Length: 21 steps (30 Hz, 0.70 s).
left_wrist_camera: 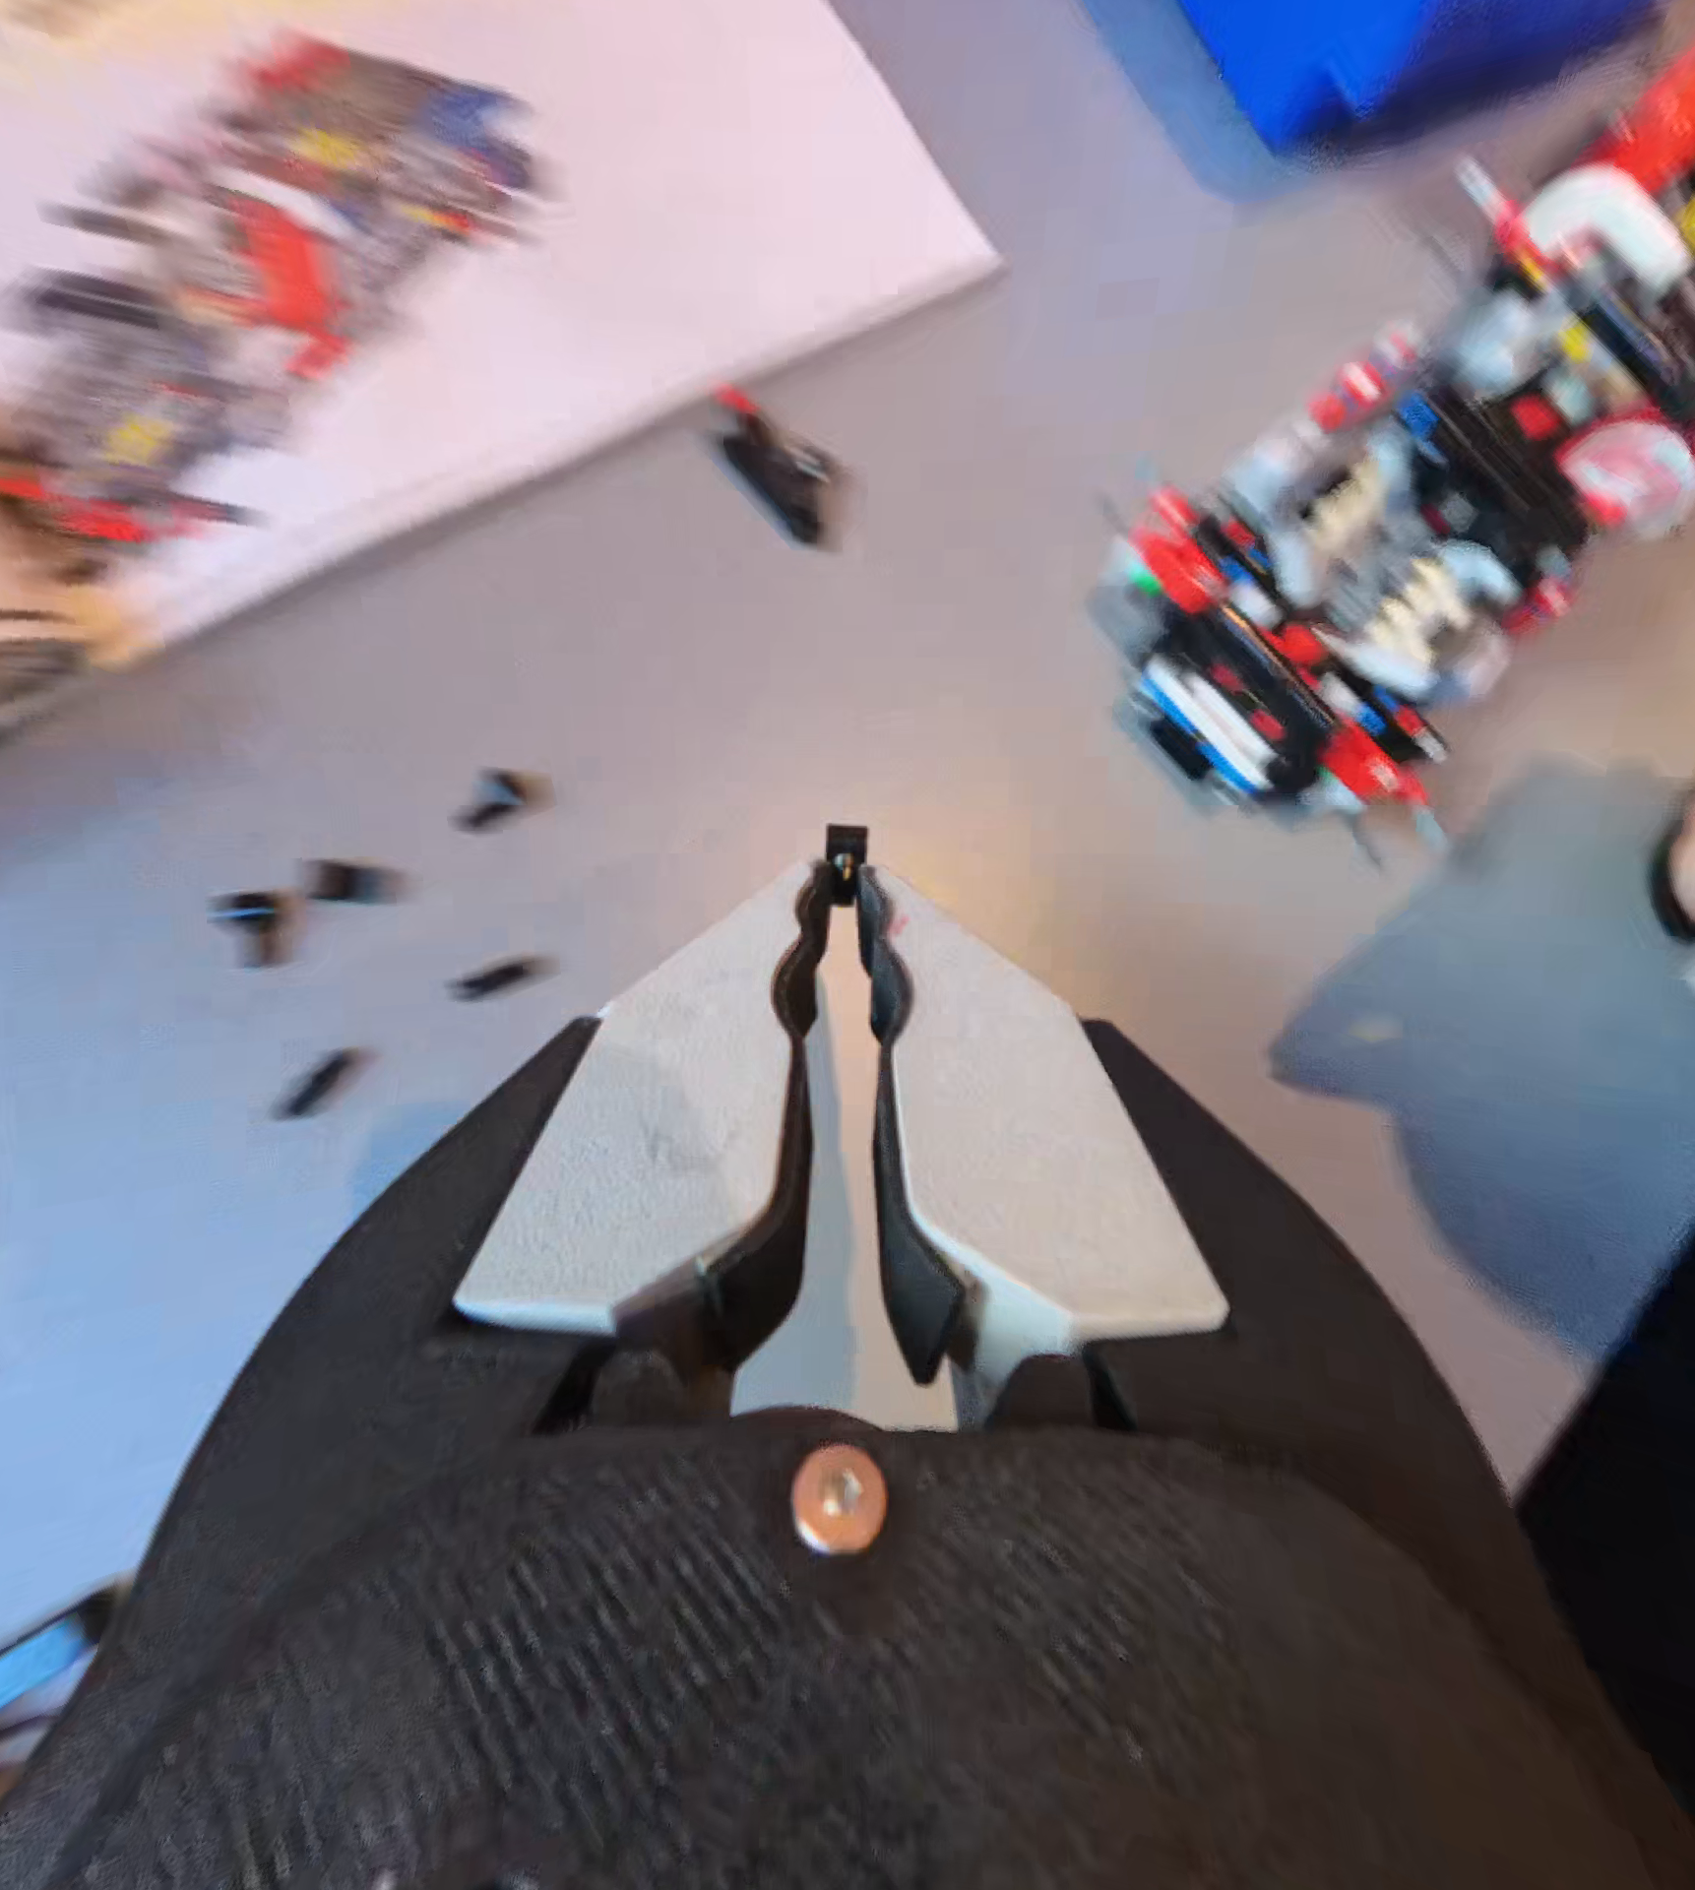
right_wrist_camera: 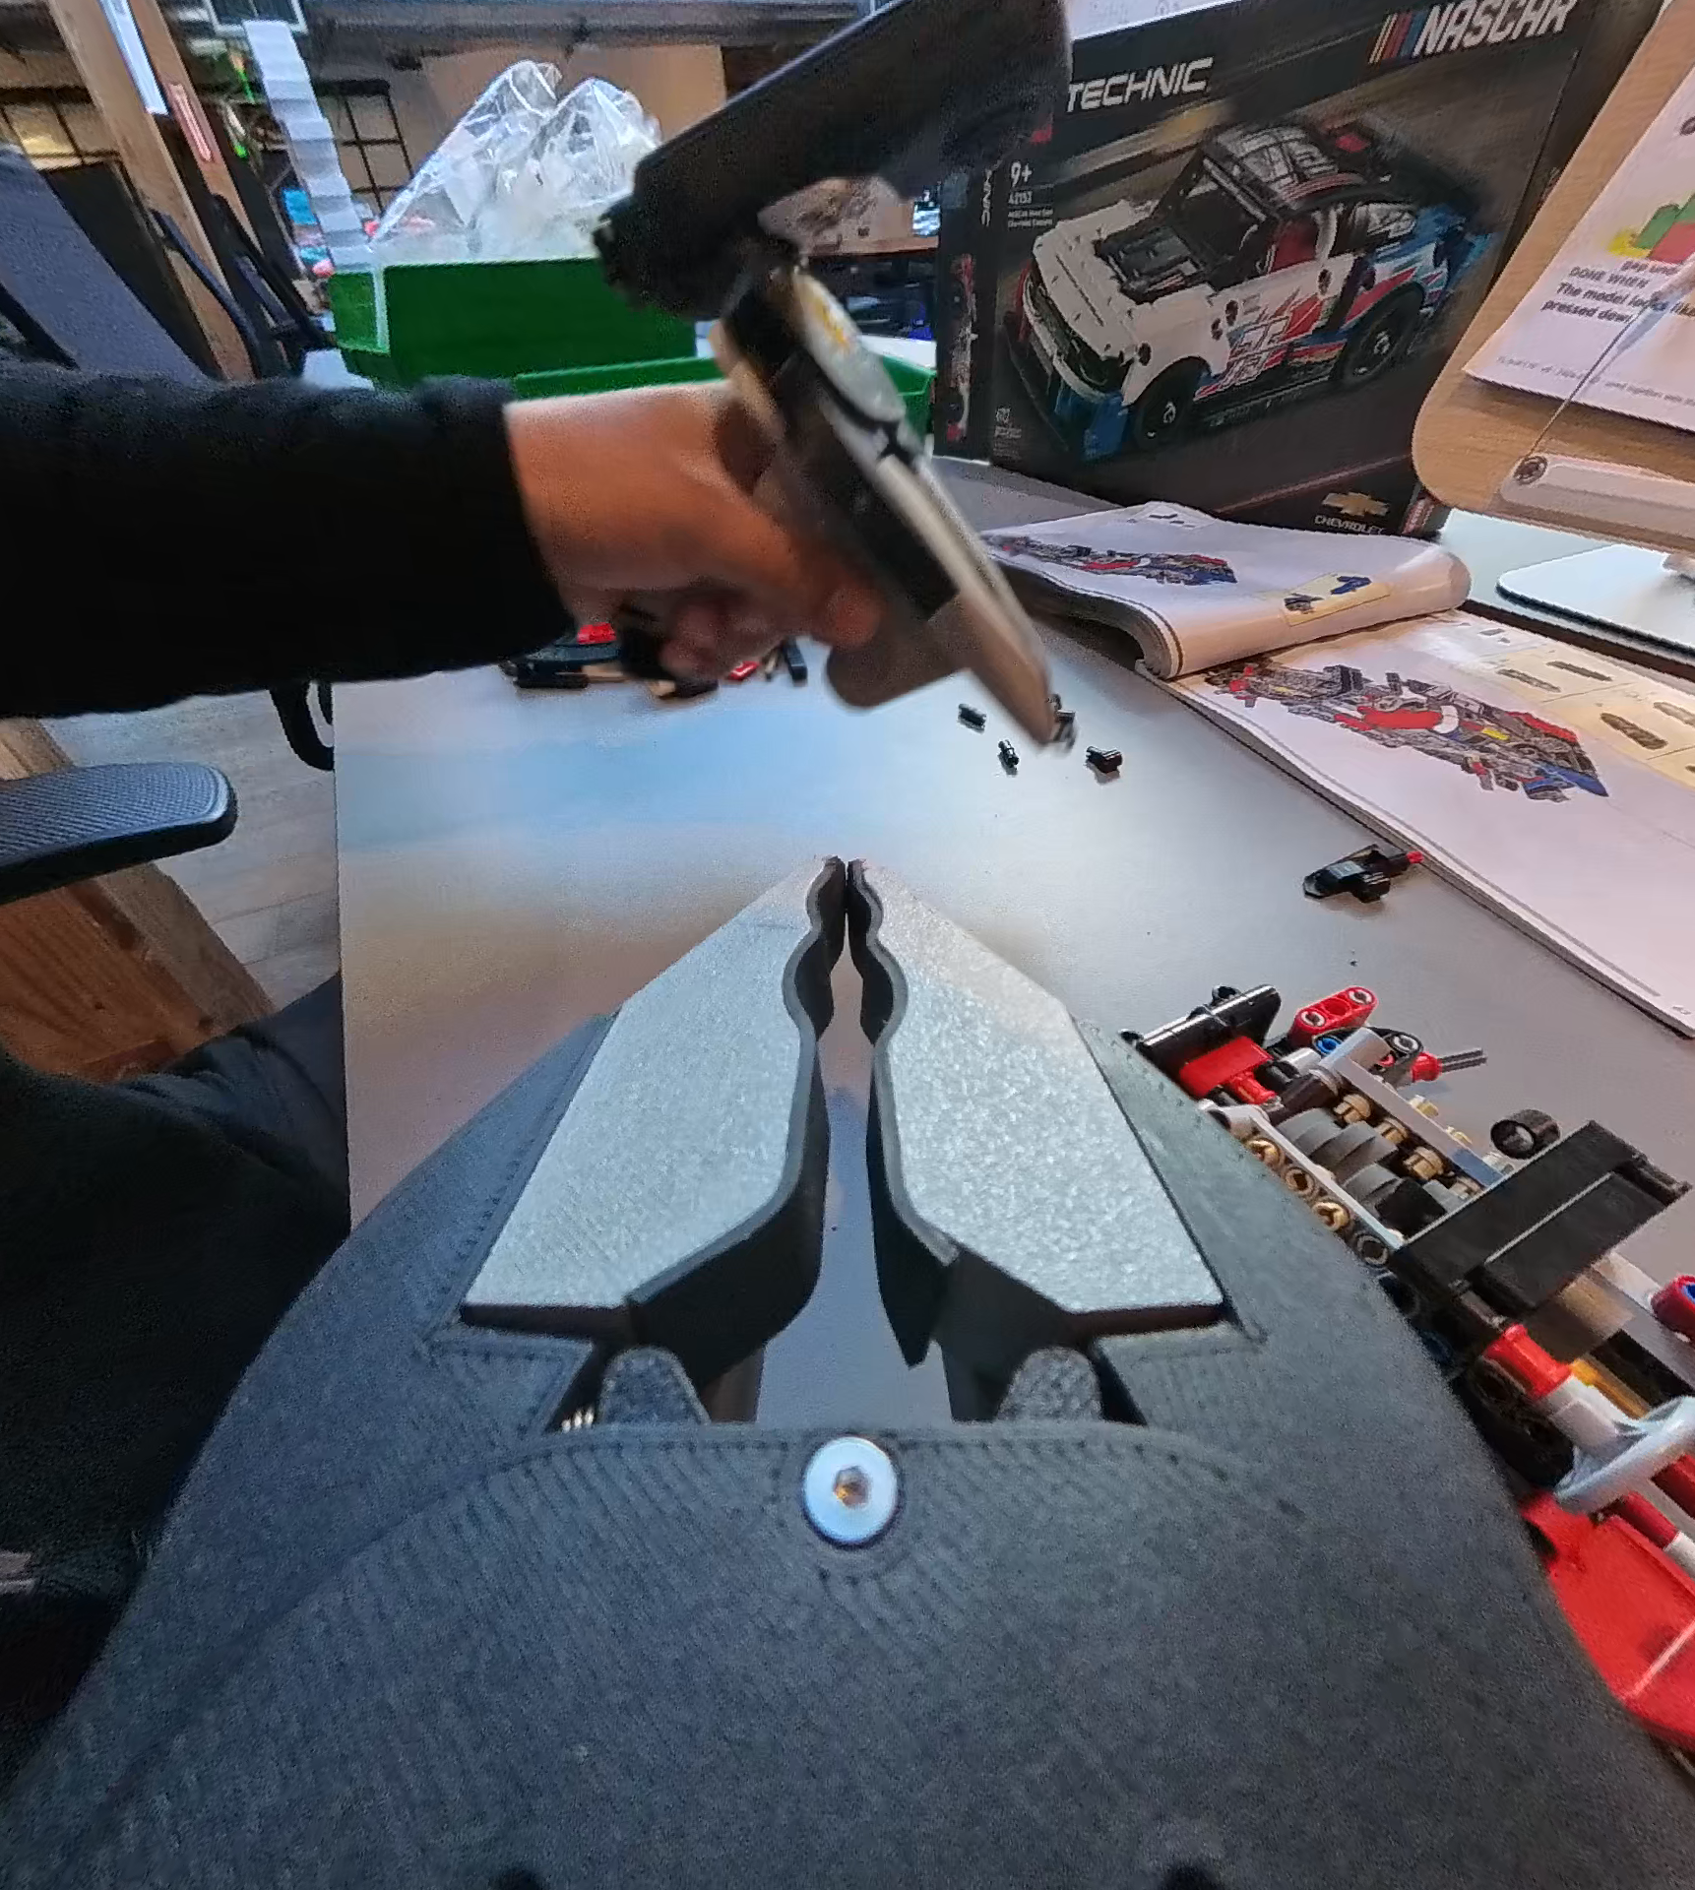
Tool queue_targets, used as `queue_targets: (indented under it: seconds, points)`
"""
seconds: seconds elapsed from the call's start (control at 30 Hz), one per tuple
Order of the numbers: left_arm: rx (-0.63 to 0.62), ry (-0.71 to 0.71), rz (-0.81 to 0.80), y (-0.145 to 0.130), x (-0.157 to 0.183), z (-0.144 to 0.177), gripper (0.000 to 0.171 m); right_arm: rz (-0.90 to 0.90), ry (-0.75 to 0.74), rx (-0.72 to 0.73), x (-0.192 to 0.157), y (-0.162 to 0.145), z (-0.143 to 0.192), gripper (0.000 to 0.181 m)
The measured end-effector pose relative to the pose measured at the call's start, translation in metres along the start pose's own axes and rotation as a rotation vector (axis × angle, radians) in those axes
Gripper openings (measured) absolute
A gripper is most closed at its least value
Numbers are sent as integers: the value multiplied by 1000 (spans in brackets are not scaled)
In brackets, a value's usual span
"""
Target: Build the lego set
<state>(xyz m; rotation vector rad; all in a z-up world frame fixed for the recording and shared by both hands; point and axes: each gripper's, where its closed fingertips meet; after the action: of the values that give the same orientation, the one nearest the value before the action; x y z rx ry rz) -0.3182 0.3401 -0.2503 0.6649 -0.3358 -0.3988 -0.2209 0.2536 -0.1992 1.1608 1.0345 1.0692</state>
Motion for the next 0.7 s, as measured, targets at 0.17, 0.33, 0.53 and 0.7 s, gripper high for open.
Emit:
queue_targets:
  seconds: [0.17, 0.33, 0.53, 0.7]
  points:
    - [-93, -58, -80, -42, 47, -23, 1, 15, -30, 7, 3, 1, 1, 0]
    - [-70, -141, 17, -38, 51, -19, 28, 49, -114, 15, 16, 2, 12, 0]
    - [25, -121, -70, 18, 32, -6, 30, 49, -223, 58, 39, 8, 36, 0]
    - [-9, -34, -136, 68, -9, -57, 33, 35, -238, 45, 44, 5, 37, 0]
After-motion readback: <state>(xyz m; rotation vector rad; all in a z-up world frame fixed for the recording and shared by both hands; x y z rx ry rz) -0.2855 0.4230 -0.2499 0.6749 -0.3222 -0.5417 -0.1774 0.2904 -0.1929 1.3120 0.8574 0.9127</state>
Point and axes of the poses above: each gripper's, where its closed fingertips meet, z back along the fingers, y out of its top, x = y × z across the jaws, and after that the axes turned 2 degrees about x, right-handed
